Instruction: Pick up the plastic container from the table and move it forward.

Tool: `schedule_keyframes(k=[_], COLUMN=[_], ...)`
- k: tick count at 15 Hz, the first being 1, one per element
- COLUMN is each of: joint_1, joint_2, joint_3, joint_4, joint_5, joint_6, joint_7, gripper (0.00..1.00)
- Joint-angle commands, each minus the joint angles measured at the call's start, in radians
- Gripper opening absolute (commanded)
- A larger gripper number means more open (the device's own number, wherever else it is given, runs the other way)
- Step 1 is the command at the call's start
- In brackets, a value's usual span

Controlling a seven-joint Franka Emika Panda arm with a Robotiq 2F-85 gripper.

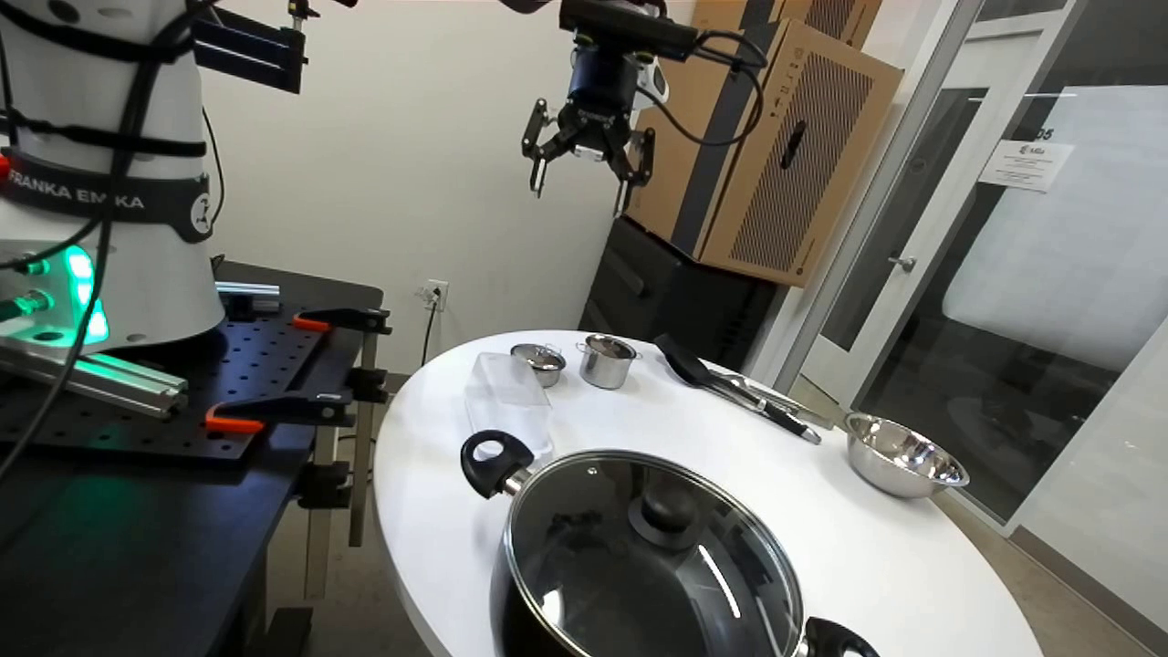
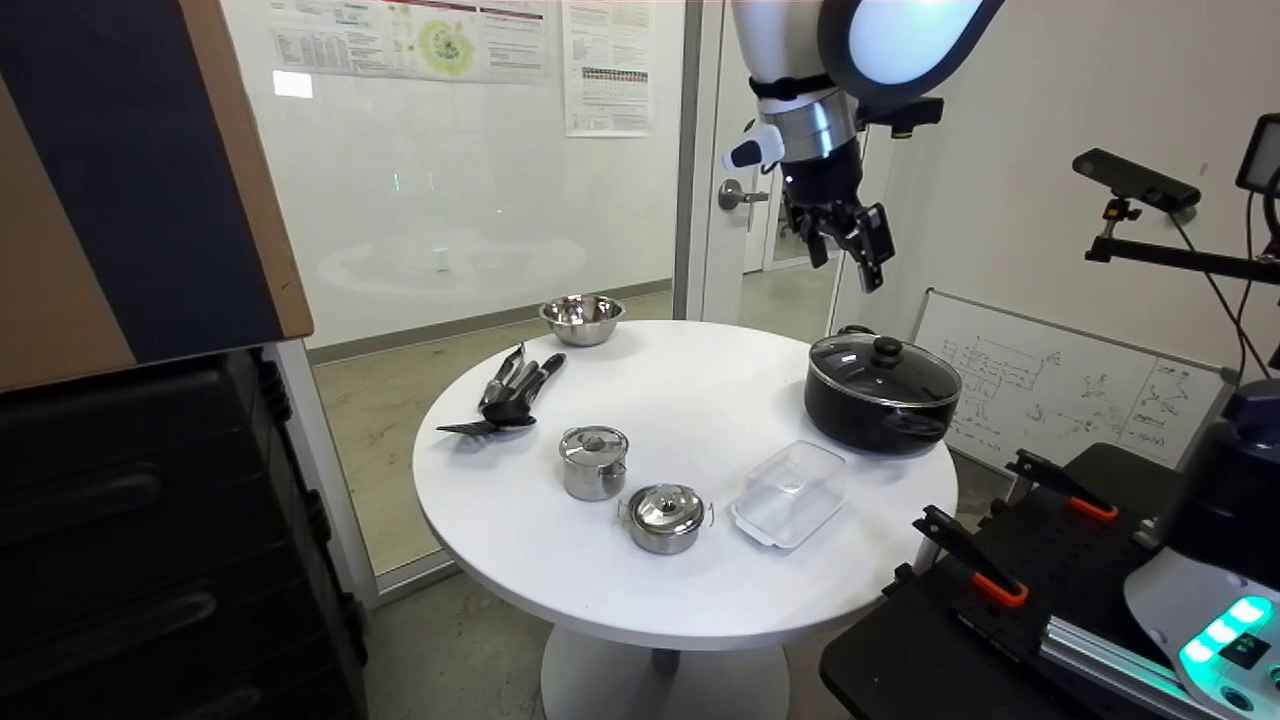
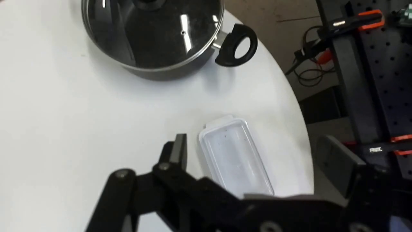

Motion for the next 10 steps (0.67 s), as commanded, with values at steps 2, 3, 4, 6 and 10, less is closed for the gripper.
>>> schedule_keyframes(k=[2,3,4,6,10], joint_1=[0.003,0.001,-0.002,-0.009,-0.013], joint_2=[0.004,0.009,0.020,0.025,0.077], joint_3=[-0.037,-0.043,-0.051,-0.068,-0.072], joint_4=[-0.077,-0.092,-0.111,-0.154,-0.215], joint_5=[0.100,0.119,0.133,0.160,0.190], joint_6=[0.177,0.205,0.236,0.276,0.316], joint_7=[-0.247,-0.306,-0.365,-0.492,-0.704], gripper=[1.00,1.00,1.00,1.00,1.00])
